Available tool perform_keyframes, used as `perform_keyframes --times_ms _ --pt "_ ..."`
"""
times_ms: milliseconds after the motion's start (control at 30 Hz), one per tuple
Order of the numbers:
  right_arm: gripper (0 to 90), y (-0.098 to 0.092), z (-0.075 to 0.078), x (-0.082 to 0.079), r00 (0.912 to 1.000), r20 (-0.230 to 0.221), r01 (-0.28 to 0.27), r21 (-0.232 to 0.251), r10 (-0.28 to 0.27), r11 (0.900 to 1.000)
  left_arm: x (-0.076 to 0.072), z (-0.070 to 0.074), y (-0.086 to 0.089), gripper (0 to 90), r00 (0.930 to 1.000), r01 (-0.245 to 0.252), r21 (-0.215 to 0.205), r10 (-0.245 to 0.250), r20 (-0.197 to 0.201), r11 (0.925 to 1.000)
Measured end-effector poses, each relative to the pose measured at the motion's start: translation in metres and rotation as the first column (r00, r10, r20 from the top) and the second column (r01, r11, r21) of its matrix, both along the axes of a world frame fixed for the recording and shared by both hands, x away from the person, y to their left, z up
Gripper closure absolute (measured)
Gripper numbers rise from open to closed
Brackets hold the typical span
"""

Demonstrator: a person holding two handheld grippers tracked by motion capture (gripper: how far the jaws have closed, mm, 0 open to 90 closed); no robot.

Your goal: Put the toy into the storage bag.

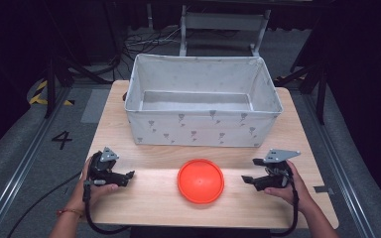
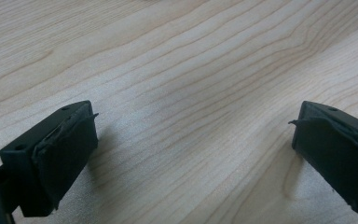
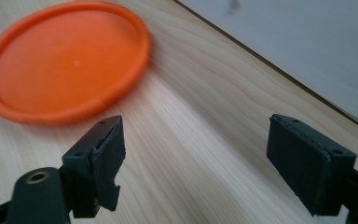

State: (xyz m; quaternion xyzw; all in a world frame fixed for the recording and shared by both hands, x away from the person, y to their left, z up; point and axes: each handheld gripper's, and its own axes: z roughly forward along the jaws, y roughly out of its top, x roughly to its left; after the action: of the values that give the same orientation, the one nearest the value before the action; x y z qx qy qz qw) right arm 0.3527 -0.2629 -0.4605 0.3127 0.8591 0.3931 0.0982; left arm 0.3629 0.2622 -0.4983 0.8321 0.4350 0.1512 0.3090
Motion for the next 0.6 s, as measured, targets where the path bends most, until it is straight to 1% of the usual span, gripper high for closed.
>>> perform_keyframes --times_ms 33,67,133,167,200,233,267,300,333,367,433,467,500,533,567,600 --pt "20.3 0.008 0.001 0.002 0.9998 0.005 -0.019 -0.01 0.019 1.0 0.0 0.0 0.0 0.4 1.0 0.001 0.0 -0.001 0.0 1.0" --pt "20.3 0.008 0.001 0.002 0.9998 0.005 -0.019 -0.01 0.019 1.0 0.0 0.0 0.0 0.4 1.0 0.001 0.0 -0.001 0.0 1.0" --pt "20.4 0.024 0.002 0.007 0.9983 -0.002 -0.059 0.002 0.059 0.998 0.0 0.0 0.0 0.3 1.0 0.002 0.0 -0.002 -0.001 1.0" --pt "20.6 0.041 0.002 0.013 0.9958 0.0 -0.092 -0.001 0.092 0.996 0.0 0.0 0.0 0.4 1.0 0.002 0.0 -0.002 0.0 1.0" --pt "21.1 0.049 0.002 0.016 0.9941 -0.005 -0.108 -0.002 0.108 0.994 0.0 0.0 0.0 0.4 1.0 0.002 -0.002 -0.002 0.003 1.0" --pt "21.1 0.049 0.002 0.016 0.9941 -0.005 -0.108 -0.002 0.108 0.994 0.0 0.0 0.0 0.4 1.0 0.002 -0.002 -0.002 0.003 1.0" --pt "21.8 0.056 0.001 0.019 0.9924 -0.012 -0.123 0.0 0.123 0.992 0.0 0.0 0.0 0.4 1.0 0.003 -0.003 -0.003 0.005 1.0" --pt "24.4 0.067 -0.001 0.024 0.9892 -0.021 -0.145 0.003 0.145 0.989 0.0 0.0 0.0 0.4 1.0 0.004 -0.002 -0.004 0.004 1.0" --pt "25.8 0.072 -0.002 0.026 0.9883 -0.026 -0.15 -0.001 0.15 0.989 -0.001 0.0 0.0 0.4 1.0 0.006 -0.003 -0.006 0.001 1.0" --pt "26.0 0.082 -0.005 0.029 0.9866 -0.031 -0.161 -0.016 0.16 0.987 -0.001 0.0 0.0 0.4 1.0 0.009 -0.002 -0.009 -0.001 1.0" --pt "25.9 0.091 -0.011 0.034 0.9838 -0.052 -0.173 -0.033 0.171 0.984 -0.001 0.0 0.001 0.4 0.9999 0.014 -0.001 -0.014 0.001 0.9999" --pt "25.9 0.094 -0.013 0.036 0.983 -0.063 -0.175 -0.03 0.173 0.984 0.0 0.0 0.001 0.3 0.9998 0.018 -0.002 -0.018 -0.001 0.9998" --pt "24.3 0.097 -0.017 0.039 0.9822 -0.071 -0.177 -0.036 0.174 0.984 0.0 0.0 0.001 0.3 0.9998 0.02 -0.002 -0.02 -0.001 0.9998" --pt "24.3 0.097 -0.017 0.039 0.9822 -0.071 -0.177 -0.036 0.174 0.984 0.0 0.0 0.001 0.3 0.9998 0.02 -0.002 -0.02 -0.001 0.9998" --pt "22.9 0.1 -0.022 0.043 0.9809 -0.091 -0.176 -0.044 0.172 0.983 0.0 0.0 0.001 0.2 0.9997 0.024 -0.004 -0.024 -0.003 0.9997" --pt "22.9 0.1 -0.022 0.043 0.9809 -0.091 -0.176 -0.044 0.172 0.983 0.0 0.0 0.001 0.2 0.9997 0.024 -0.004 -0.024 -0.003 0.9997"
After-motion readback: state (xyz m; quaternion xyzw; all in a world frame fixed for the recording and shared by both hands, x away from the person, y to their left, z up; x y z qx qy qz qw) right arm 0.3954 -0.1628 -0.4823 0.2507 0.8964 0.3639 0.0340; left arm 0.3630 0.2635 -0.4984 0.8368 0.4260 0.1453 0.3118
